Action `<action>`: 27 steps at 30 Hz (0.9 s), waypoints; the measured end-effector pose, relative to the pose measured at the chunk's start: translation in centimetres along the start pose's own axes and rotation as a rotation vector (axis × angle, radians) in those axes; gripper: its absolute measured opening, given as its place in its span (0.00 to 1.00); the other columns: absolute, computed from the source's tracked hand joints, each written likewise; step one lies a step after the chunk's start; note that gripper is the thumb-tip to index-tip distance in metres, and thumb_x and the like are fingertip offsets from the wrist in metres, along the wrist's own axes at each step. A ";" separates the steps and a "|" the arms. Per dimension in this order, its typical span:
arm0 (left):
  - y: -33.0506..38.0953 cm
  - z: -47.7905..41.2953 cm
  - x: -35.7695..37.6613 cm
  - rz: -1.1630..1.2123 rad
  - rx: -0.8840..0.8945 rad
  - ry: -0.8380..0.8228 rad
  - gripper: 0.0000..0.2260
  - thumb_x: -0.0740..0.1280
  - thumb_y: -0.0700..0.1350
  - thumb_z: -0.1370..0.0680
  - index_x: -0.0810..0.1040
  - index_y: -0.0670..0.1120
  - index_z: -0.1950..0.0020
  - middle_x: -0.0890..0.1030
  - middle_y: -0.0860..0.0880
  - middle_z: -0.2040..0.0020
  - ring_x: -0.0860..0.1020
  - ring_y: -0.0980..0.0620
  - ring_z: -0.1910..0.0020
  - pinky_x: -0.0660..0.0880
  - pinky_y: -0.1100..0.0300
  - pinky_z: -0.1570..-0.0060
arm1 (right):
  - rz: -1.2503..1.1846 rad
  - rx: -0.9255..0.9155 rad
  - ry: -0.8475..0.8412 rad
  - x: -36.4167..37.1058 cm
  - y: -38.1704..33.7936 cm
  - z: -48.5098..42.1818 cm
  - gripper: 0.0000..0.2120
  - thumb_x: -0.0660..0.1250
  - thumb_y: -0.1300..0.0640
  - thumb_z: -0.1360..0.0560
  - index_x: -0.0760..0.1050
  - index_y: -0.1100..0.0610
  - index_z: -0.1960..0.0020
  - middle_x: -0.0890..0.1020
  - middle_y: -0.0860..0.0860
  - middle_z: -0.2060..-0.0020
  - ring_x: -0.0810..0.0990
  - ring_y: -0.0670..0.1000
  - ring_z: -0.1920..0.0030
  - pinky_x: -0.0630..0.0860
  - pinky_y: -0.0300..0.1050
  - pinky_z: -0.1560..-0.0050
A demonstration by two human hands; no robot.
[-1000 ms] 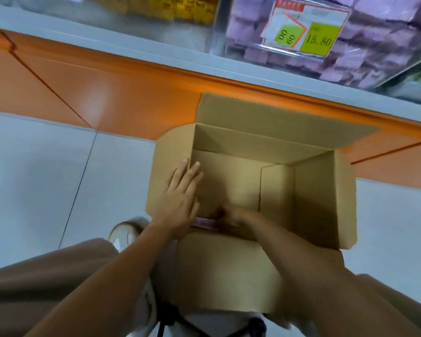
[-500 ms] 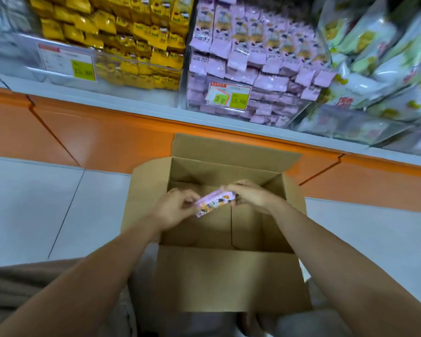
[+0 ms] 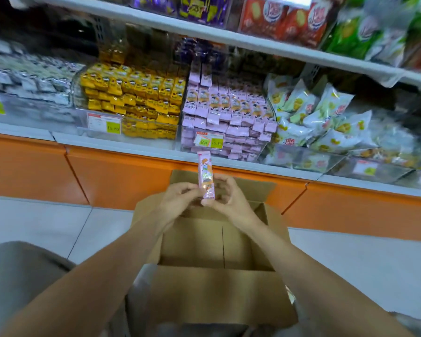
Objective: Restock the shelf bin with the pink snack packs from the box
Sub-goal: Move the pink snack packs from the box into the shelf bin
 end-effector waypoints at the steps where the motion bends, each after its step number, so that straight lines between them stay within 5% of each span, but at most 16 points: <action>1: 0.9 -0.1 0.3 -0.009 0.025 0.011 0.02 0.71 0.42 0.25 0.82 0.44 0.56 0.84 0.45 0.58 0.79 0.51 0.59 0.74 0.62 0.56 | 0.082 -0.060 0.029 -0.1 -0.6 0.1 0.31 0.77 0.56 0.34 0.69 0.55 0.35 0.76 0.51 0.40 0.76 0.47 0.41 0.76 0.43 0.44; 7: 8.4 -1.0 2.3 -0.015 0.337 0.109 0.05 0.70 0.43 0.23 0.79 0.44 0.58 0.83 0.50 0.64 0.80 0.58 0.66 0.74 0.65 0.61 | 0.291 -0.321 0.287 -3.0 -7.8 -2.7 0.22 0.72 0.55 0.27 0.73 0.53 0.34 0.76 0.51 0.47 0.77 0.47 0.47 0.75 0.39 0.46; 9: 10.6 -2.2 1.8 -0.205 0.501 0.225 0.05 0.67 0.46 0.21 0.80 0.46 0.54 0.83 0.52 0.58 0.80 0.55 0.57 0.75 0.59 0.53 | 0.278 -0.325 0.319 -4.4 -10.2 -4.7 0.22 0.71 0.56 0.26 0.72 0.52 0.33 0.75 0.50 0.47 0.75 0.46 0.48 0.74 0.35 0.47; 12: 12.8 -4.6 0.0 -0.809 0.690 0.463 0.11 0.64 0.47 0.21 0.77 0.46 0.40 0.79 0.49 0.41 0.73 0.48 0.40 0.68 0.52 0.43 | 0.271 -0.279 0.402 -6.3 -12.6 -8.7 0.19 0.71 0.54 0.25 0.73 0.55 0.35 0.75 0.48 0.48 0.75 0.49 0.49 0.75 0.39 0.49; 17: 13.7 -9.4 -2.0 -1.196 0.639 0.341 0.22 0.58 0.53 0.19 0.64 0.51 0.25 0.59 0.48 0.22 0.52 0.46 0.22 0.48 0.49 0.26 | 0.405 -0.200 0.434 -7.8 -13.5 -16.4 0.15 0.69 0.49 0.25 0.76 0.57 0.43 0.77 0.51 0.50 0.78 0.54 0.49 0.77 0.55 0.48; 22: 13.0 -12.0 -2.9 -1.251 0.724 0.323 0.25 0.49 0.57 0.21 0.68 0.50 0.27 0.67 0.46 0.26 0.58 0.45 0.24 0.47 0.48 0.25 | 0.542 -0.170 0.454 -7.5 -12.8 -22.9 0.15 0.70 0.50 0.25 0.78 0.59 0.44 0.82 0.55 0.49 0.79 0.55 0.50 0.75 0.48 0.52; 27: 11.9 -13.3 -3.6 -1.239 0.823 0.362 0.21 0.54 0.55 0.20 0.72 0.50 0.31 0.73 0.47 0.31 0.65 0.45 0.27 0.53 0.47 0.28 | 0.642 -0.144 0.392 -6.7 -11.6 -26.1 0.17 0.70 0.48 0.25 0.79 0.61 0.48 0.82 0.57 0.56 0.77 0.54 0.58 0.70 0.45 0.61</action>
Point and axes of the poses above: each hand's wrist, its own z-axis away from the middle knuckle, its own x-axis out of the palm, y = z × x, the point moved 1 cm from there along -z, towards the middle knuckle
